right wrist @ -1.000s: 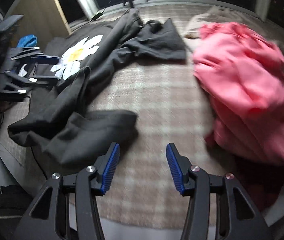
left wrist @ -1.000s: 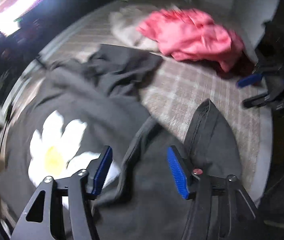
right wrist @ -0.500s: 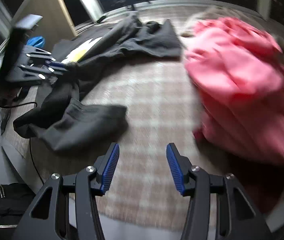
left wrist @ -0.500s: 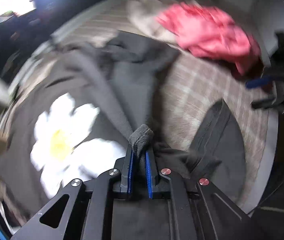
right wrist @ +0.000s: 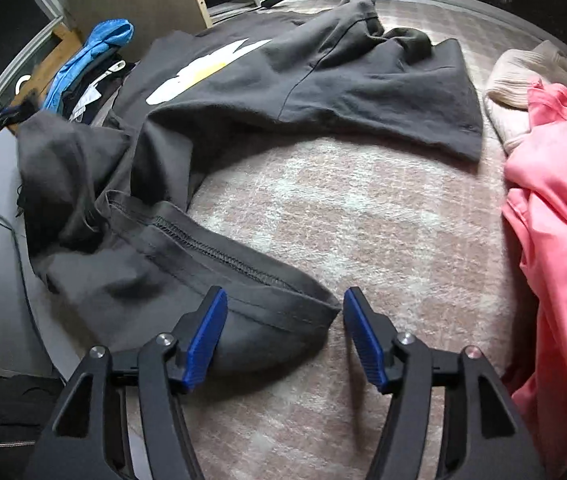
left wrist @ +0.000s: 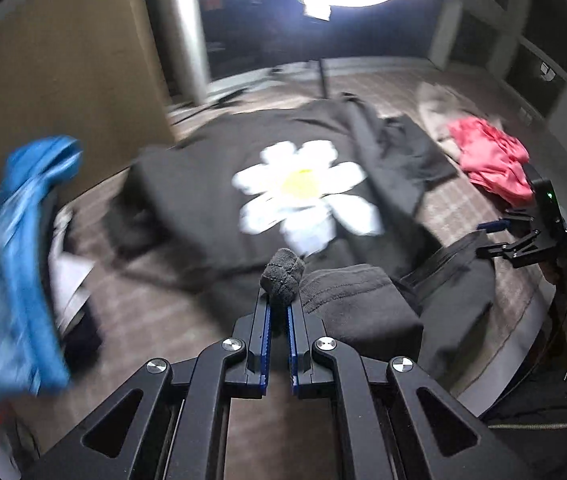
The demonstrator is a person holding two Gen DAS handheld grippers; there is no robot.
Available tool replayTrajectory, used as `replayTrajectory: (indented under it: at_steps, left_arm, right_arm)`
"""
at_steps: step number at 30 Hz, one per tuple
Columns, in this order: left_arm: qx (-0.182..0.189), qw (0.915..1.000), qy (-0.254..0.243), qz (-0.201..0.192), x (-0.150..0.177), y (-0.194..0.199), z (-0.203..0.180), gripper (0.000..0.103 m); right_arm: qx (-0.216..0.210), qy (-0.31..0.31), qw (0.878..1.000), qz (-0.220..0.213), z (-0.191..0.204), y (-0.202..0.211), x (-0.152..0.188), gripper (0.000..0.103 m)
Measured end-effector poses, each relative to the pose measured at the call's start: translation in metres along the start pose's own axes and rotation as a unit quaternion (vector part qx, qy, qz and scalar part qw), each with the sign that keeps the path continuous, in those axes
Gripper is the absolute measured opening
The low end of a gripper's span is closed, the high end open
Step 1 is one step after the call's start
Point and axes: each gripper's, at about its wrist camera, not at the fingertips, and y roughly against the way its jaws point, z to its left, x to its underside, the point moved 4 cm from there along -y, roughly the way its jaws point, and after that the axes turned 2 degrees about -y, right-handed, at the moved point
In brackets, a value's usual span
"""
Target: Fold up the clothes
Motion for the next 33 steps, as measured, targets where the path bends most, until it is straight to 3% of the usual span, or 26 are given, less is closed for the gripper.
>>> replayTrajectory:
  at_steps: [1, 2, 3, 8, 11, 13, 16, 19, 20, 21, 24, 26, 30, 33]
  left_arm:
    - [-0.009, 0.9999, 0.012, -0.003, 0.010, 0.007, 0.010, 0.006]
    - [-0.015, 0.9996, 0.024, -0.004, 0.020, 0.011, 0.018, 0.006]
    - [-0.017, 0.9992, 0.035, -0.005, 0.028, 0.016, 0.026, 0.006]
    - [-0.020, 0.9965, 0.078, -0.025, 0.052, 0.034, 0.068, 0.006]
    - [-0.020, 0.9956, 0.077, -0.050, 0.040, 0.051, 0.088, 0.006]
    - [-0.028, 0.9929, 0.062, -0.097, 0.017, 0.095, 0.097, 0.006]
    - [-0.040, 0.9842, 0.039, -0.168, -0.017, 0.161, 0.109, 0.006]
    - [-0.052, 0.9699, 0.016, -0.237, -0.050, 0.228, 0.121, 0.006]
    - [-0.049, 0.9654, 0.002, -0.256, -0.043, 0.247, 0.117, 0.006]
    - [-0.048, 0.9660, -0.006, -0.254, -0.026, 0.249, 0.113, 0.006]
    - [-0.041, 0.9676, -0.031, -0.247, 0.024, 0.253, 0.102, 0.006]
    - [-0.020, 0.9773, -0.024, -0.209, 0.078, 0.219, 0.097, 0.006]
    - [0.032, 0.9928, 0.014, -0.115, 0.164, 0.122, 0.096, 0.006]
    - [0.062, 0.9962, 0.045, -0.041, 0.215, 0.046, 0.095, 0.006]
  right_arm:
    - [-0.005, -0.002, 1.000, -0.006, 0.000, 0.000, 0.001, 0.050]
    - [-0.008, -0.004, 1.000, -0.012, 0.001, 0.000, 0.002, 0.034]
    - [-0.014, -0.011, 1.000, -0.017, 0.001, -0.001, 0.003, 0.007]
    - [-0.030, -0.057, 0.995, -0.077, 0.010, 0.027, -0.005, 0.006]
    - [-0.015, -0.053, 0.989, -0.135, 0.024, 0.079, -0.029, 0.006]
    - [0.027, -0.021, 0.981, -0.189, 0.045, 0.139, -0.060, 0.006]
    - [0.092, 0.031, 0.957, -0.273, 0.084, 0.239, -0.104, 0.006]
    - [0.146, 0.072, 0.915, -0.368, 0.133, 0.348, -0.121, 0.006]
    - [0.151, 0.076, 0.908, -0.384, 0.144, 0.367, -0.117, 0.006]
    - [0.155, 0.080, 0.904, -0.389, 0.153, 0.375, -0.108, 0.006]
    - [0.170, 0.089, 0.911, -0.364, 0.175, 0.356, -0.059, 0.006]
    - [0.177, 0.089, 0.918, -0.342, 0.184, 0.336, -0.024, 0.006]
    - [0.169, 0.025, 0.952, -0.253, 0.157, 0.218, 0.056, 0.006]
    - [0.175, -0.032, 0.967, -0.181, 0.122, 0.122, 0.105, 0.006]
